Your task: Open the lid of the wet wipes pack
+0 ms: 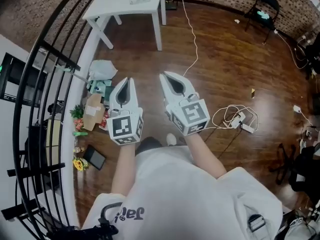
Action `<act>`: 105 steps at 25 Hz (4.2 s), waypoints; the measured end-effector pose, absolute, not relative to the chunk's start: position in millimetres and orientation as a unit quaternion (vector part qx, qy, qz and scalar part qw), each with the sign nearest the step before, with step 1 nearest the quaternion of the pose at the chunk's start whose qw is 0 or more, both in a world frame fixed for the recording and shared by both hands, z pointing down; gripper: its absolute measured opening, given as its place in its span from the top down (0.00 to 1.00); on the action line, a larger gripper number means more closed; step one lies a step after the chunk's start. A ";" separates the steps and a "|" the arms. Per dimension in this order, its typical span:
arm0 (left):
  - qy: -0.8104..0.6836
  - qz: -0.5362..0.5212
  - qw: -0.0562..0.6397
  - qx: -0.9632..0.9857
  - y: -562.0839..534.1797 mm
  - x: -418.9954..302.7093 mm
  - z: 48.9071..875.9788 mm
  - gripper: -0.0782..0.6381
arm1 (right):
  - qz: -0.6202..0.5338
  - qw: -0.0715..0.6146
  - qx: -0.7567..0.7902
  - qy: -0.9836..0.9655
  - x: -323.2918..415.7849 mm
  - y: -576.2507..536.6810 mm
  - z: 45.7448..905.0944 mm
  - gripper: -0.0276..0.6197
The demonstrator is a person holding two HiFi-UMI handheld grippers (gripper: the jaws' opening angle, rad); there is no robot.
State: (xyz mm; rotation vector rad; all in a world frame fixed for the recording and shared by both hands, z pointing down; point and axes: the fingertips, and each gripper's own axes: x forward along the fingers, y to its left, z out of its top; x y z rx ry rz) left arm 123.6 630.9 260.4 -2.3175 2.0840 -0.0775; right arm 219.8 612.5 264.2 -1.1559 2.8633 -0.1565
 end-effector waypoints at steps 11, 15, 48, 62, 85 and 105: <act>0.670 -0.036 -0.003 -0.742 570.3 116.5 280.3 0.87 | -0.065 0.013 -0.365 0.929 206.9 556.9 282.0 0.97; 0.666 -0.023 -0.011 -0.746 535.6 102.9 284.8 0.87 | -0.058 0.001 -0.363 0.930 188.5 525.9 285.1 0.97; 0.638 -0.004 -0.055 -0.768 306.7 -53.6 303.5 0.87 | -0.039 -0.042 -0.381 0.923 25.4 313.5 292.4 0.97; 0.656 -0.011 -0.051 -0.753 205.3 -88.6 316.5 0.87 | -0.037 -0.029 -0.365 0.930 -6.5 204.5 305.0 0.97; 0.661 -0.034 -0.038 -0.749 -41.3 -31.7 305.6 0.87 | -0.055 -0.015 -0.362 0.930 49.5 -51.6 298.6 0.97; 0.676 -0.044 -0.066 -0.733 -118.0 -45.0 324.1 0.87 | -0.088 -0.027 -0.341 0.936 36.0 -136.5 330.5 0.97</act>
